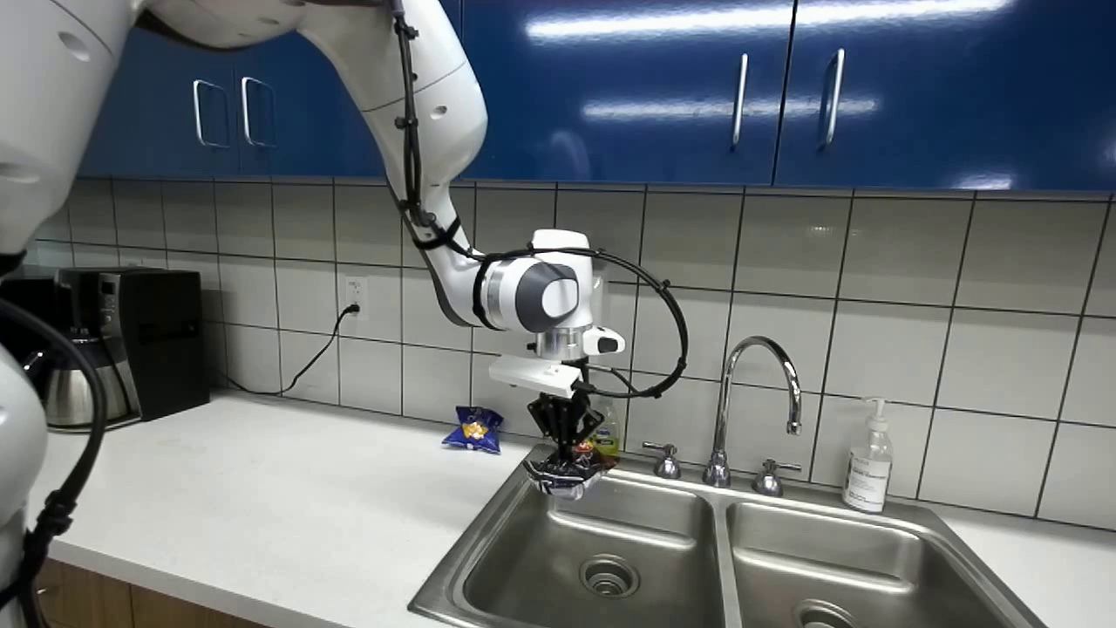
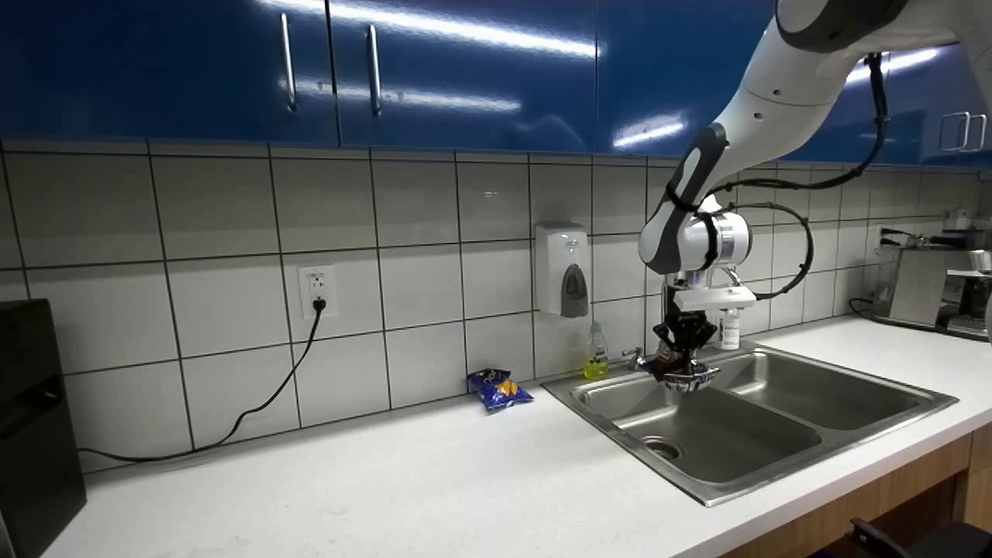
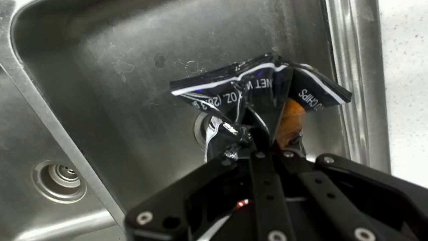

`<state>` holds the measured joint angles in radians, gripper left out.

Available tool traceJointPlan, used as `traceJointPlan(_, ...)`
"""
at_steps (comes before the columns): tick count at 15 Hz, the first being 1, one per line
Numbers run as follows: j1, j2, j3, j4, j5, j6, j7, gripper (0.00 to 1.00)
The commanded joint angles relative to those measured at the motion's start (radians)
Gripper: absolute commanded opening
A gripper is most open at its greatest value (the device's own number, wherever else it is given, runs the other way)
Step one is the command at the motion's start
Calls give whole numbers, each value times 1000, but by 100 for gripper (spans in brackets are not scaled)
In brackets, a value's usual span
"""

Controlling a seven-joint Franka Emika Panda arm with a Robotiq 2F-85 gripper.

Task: Put the black packet inside the sink

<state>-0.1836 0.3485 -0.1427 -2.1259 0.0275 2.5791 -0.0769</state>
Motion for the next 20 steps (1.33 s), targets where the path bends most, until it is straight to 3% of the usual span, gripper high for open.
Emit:
traceJointPlan(1,-28,83,12,66,22,-22,-23,0)
traceJointPlan(20,-67,411,9,166,-3,102,-12,0)
